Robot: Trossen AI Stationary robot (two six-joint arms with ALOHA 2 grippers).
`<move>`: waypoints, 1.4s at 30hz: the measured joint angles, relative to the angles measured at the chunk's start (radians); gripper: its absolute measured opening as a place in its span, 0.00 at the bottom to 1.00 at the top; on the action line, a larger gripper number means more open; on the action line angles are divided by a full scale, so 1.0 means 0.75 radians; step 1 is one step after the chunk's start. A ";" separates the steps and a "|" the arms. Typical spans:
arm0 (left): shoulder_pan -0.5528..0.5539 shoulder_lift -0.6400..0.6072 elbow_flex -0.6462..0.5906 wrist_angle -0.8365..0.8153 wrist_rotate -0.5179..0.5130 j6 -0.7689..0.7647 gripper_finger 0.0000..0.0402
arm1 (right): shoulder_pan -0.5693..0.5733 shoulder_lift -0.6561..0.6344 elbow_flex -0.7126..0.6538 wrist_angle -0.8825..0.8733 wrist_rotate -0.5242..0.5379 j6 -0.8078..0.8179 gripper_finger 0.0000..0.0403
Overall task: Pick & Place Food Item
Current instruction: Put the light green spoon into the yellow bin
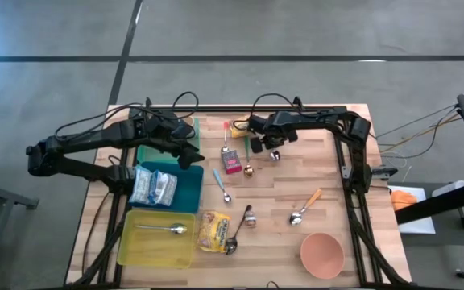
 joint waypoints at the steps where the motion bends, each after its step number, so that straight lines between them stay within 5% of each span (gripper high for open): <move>1: 0.000 0.000 0.000 -0.002 -0.001 -0.011 0.71 | 0.006 -0.010 -0.002 -0.006 -0.002 -0.028 0.06; 16: -0.004 0.083 -0.004 0.108 0.003 -0.504 0.71 | 0.208 -0.558 -0.006 -0.151 -0.189 -0.557 0.06; 23: -0.018 0.207 -0.005 0.517 0.031 -0.654 0.71 | 0.338 -0.793 -0.006 -0.147 -0.197 -0.644 0.06; 29: -0.022 0.312 -0.004 0.853 0.044 -0.801 0.71 | 0.460 -0.833 -0.005 -0.119 -0.156 -0.629 0.06; 42: -0.039 0.467 0.001 1.046 0.114 -0.959 0.71 | 0.556 -0.726 -0.002 0.006 -0.145 -0.634 0.06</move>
